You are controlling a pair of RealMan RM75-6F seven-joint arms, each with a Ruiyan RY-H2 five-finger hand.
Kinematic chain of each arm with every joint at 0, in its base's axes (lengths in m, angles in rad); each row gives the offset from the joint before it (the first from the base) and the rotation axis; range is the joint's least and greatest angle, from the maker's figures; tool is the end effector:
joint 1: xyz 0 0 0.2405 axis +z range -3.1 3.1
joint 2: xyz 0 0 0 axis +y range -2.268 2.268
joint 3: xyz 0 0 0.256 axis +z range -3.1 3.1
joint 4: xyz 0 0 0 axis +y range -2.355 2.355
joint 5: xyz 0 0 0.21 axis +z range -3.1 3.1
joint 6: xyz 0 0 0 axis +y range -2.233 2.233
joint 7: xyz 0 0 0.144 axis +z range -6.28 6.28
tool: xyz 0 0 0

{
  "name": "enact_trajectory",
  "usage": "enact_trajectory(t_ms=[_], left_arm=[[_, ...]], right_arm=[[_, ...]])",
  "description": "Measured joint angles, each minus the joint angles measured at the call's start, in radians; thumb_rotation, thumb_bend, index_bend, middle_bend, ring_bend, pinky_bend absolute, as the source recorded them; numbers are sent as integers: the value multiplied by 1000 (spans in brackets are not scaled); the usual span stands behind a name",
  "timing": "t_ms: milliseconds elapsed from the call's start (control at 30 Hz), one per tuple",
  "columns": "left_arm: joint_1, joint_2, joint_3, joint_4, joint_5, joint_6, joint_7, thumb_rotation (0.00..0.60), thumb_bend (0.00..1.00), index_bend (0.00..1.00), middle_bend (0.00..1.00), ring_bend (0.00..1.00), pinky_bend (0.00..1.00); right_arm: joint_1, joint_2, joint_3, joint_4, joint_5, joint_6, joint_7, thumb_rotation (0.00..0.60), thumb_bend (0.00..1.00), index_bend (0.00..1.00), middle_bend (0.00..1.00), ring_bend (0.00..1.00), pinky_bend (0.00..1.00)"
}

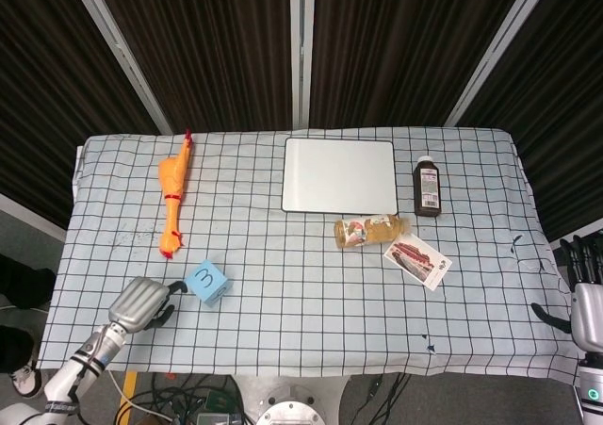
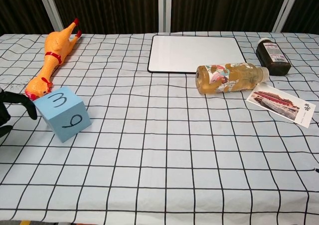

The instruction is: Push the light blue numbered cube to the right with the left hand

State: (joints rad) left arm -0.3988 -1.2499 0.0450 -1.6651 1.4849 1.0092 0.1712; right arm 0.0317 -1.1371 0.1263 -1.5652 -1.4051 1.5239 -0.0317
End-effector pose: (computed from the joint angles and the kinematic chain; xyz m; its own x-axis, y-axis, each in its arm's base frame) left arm -0.2520 0.2239 0.0393 0.5006 0.4128 0.7609 0.8557 -0.3694 -0.3625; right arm -0.3322 -0.1786 0.1798 0.4427 0.0888 0.8923 -0.8926 0.1386 0.4291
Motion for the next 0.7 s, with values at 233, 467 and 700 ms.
enact_trajectory(t_ms=[233,467,700], left_arm=[[-63,22,-27,8,-24,-73,-58,600,482,304,827,796,725],[-118,33,-51,12,-46,-129,-79,600,484,297,826,796,725],[-163,50,-66,25,-71,-178,-89,600,485,288,819,796,725]], right_arm=[[0,1,2,4,9,-6,10,600,0,0,0,0,0],[0,2,3,6,12,-7,11,600,0,0,0,0,0],[1,0,4,2,16,-12,-1,600,0,0,0,0,0]])
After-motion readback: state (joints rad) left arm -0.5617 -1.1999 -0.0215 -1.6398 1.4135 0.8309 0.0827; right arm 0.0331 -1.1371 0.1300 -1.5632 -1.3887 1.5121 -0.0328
